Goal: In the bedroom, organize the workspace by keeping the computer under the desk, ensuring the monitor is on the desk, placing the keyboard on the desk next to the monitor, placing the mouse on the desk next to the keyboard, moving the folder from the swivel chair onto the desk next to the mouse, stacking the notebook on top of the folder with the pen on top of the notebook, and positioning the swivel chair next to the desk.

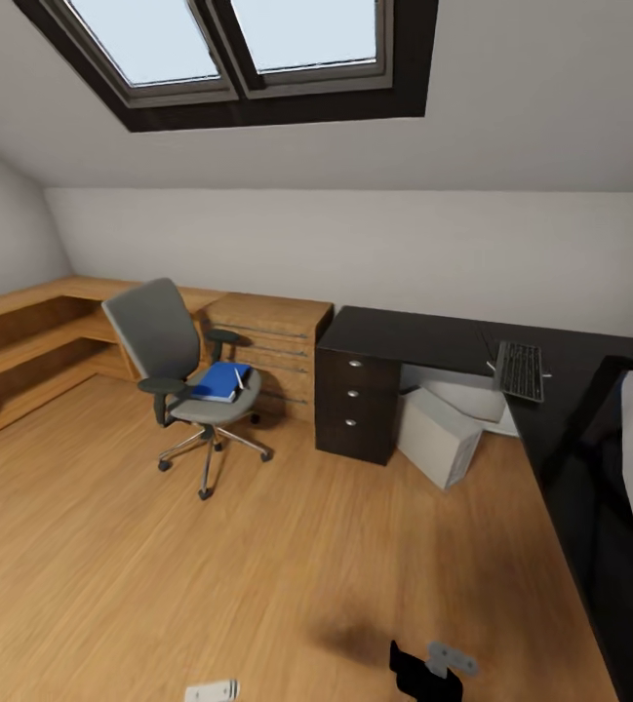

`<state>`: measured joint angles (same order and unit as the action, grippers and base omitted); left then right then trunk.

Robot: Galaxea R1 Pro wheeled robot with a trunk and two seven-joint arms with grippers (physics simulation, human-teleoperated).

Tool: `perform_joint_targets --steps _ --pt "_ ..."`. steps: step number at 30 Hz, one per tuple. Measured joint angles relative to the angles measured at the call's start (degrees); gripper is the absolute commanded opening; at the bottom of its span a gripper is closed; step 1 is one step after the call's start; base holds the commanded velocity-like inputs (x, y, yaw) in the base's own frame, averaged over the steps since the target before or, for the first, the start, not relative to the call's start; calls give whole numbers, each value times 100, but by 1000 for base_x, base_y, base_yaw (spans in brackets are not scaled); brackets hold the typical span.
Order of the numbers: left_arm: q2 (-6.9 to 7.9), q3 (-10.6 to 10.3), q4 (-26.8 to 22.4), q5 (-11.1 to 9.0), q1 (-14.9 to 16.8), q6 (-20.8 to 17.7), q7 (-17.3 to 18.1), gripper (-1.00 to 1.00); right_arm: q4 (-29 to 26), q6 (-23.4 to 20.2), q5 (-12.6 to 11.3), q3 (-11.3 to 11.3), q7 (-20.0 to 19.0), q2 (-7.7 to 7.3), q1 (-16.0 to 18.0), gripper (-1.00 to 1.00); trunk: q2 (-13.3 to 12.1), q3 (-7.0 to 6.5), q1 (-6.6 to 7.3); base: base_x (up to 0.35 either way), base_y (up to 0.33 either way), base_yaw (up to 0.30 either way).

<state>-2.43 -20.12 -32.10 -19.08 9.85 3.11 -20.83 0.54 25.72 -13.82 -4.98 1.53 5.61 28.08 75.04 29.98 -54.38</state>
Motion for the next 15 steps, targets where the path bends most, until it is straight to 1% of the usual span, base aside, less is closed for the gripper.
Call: perform_joint_targets --steps 4,7,11,15 --pt "0 -2 1 0 -3 0 -1 100 0 0 1 -1 -3 -1 0 100 -160 -37 88 -340 0 -94" --pt "0 -6 1 0 -1 0 0 100 -3 1 1 -2 -3 -1 -1 100 -281 -70 154 -340 0 -165" --pt "0 -7 1 0 1 0 1 100 -5 2 0 -2 0 -1 1 100 -441 -129 242 -335 0 -221" --pt "-1 -8 1 0 2 0 1 100 -6 2 0 -2 -1 -1 0 100 -602 -211 332 -176 0 -259"
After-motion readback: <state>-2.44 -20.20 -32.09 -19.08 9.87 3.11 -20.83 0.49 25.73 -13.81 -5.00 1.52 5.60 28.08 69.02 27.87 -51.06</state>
